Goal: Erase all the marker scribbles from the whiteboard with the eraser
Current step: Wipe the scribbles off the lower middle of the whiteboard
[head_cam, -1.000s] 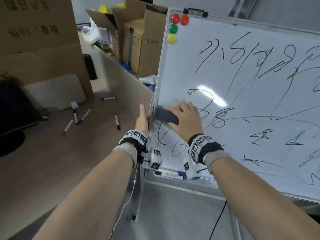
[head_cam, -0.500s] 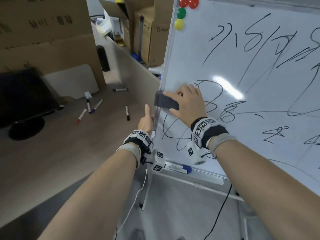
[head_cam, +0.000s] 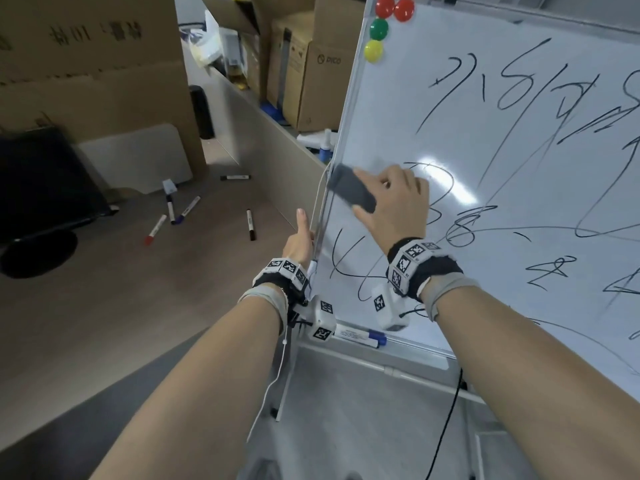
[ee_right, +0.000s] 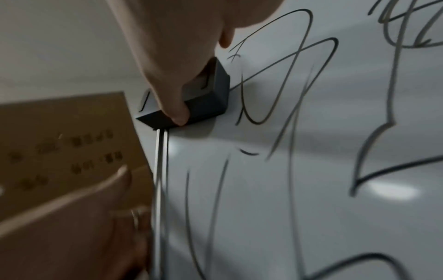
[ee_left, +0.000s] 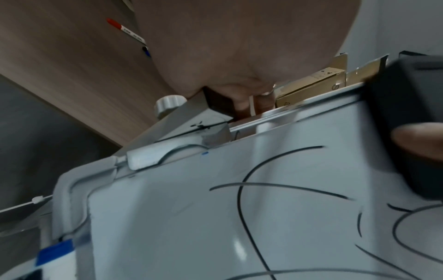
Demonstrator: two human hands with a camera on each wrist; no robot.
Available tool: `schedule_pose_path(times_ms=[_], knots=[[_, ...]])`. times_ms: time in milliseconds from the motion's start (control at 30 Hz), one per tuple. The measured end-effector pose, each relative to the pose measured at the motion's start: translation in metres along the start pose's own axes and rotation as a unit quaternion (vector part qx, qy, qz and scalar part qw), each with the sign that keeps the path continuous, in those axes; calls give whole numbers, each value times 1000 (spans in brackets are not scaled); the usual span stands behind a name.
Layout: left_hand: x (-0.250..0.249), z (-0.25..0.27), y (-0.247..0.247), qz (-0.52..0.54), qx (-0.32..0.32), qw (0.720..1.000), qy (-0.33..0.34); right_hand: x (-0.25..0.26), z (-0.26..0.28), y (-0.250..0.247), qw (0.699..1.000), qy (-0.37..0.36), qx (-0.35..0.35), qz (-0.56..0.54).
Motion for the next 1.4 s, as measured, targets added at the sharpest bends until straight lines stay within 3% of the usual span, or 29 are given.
schedule_pose_path(times_ms=[100,200,267,367,433,600,633,733,800,1000,1100,1167,1300,1400], knots=[[2,0,1,-3,3,1000,2,1,-4,-2,998,51,-20,-37],[1,-2,-6,1,6,1000,2,12,13,7,999,-46,17,-13],[-1,0,-8,2,17,1000,5,11,8,4,998,-64,21,8],[-2,3,-5,-8,32,999,10,1,-22,-9,999,49,-11,-15],[-1,3,-4,-2,25,1000,12,3,-27,-10,998,63,-10,-26],[-2,1,-12,-5,25,1000,15,20,8,6,996,-68,48,14],[-2,2,-12,-5,26,999,17,18,2,4,997,-60,47,26],[0,4,-6,-7,37,999,20,7,-22,-10,998,57,13,14],[4,4,-5,2,36,999,18,7,-22,-11,997,82,7,-11],[8,-3,-12,49,18,999,11,27,58,33,991,-62,110,-40],[22,-12,-8,78,1,997,3,25,79,42,988,-85,123,-29],[25,-11,-7,98,7,995,-2,17,72,35,993,-60,102,-16],[20,0,-6,129,48,990,10,2,53,22,997,58,39,-45],[23,4,-8,142,63,988,8,14,70,34,997,32,50,-57]])
Point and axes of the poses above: each hand's wrist, its own z-axis away from the middle knuckle, its own y-axis out of the palm, x = y × z, the point moved 3 cm from there along -z, towards the middle knuckle
